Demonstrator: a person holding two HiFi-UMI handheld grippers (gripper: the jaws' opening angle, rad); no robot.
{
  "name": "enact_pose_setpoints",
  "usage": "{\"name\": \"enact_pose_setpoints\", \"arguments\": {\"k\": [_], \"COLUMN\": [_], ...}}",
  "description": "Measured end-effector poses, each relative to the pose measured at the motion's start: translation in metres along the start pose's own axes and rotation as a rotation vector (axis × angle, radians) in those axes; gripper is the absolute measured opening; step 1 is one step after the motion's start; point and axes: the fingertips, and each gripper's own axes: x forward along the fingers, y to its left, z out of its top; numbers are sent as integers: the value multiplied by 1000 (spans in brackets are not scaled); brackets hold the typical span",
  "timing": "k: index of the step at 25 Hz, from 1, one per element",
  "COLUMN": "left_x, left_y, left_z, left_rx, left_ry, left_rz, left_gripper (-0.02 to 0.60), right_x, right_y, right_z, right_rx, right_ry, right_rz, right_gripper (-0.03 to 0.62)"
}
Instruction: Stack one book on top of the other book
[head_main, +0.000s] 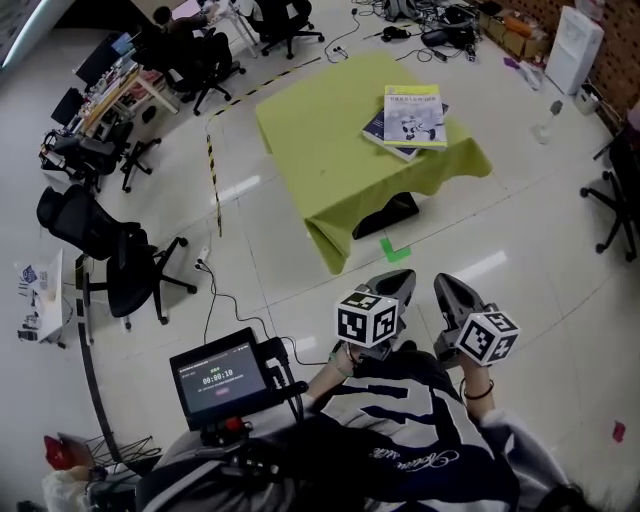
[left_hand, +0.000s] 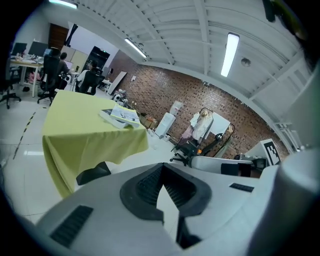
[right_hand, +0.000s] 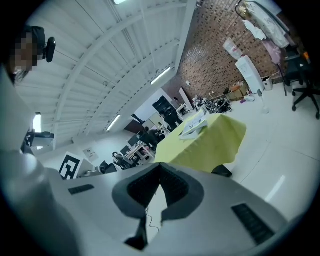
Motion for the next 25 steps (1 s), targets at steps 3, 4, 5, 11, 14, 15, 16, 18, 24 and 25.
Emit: {"name": "enact_pose_setpoints", "arguments": {"k": [3,4,5,11,14,15,16,18,24,25], "left_x": [-13,-16,-20,-25,-29,-32,-36,-43,-60,-61], "left_y": [-7,-7,-8,-10,-9,-8,-7,-4,11,12], "left_z": [-6,-5,-4,2,3,3,3,2,5,5], "left_rx": [2,5,9,56,65,66,67,71,61,60], "left_ry": [-7,-12,-17,-38,-43,-44,-44,-42,-47,-48], "left_rz": [26,33,39,40,27,23,20,12,8,6], "left_gripper": [5,5,5,5,5,5,5,5,5,5], "right_x": [-8,-8,-8,-4,-2,-1,-1,0,9,10], "right_y": [6,9,12,29,33,37,41,48,64,66], "right_z": [-9,-11,-12,-14,-16,-17,-17,-17,-28,-29], "right_rx": [8,5,2,-33,-44,-43,-41,-36,-51,-55], "right_ry": [10,12,13,5,0,-4,-10,-28,-19,-16], "right_rz": [21,30,41,74,63,63,65,67,56,56], "right_gripper": [-4,-3,-3,-3,-4,-3,-3,-4,-3,-3]}}
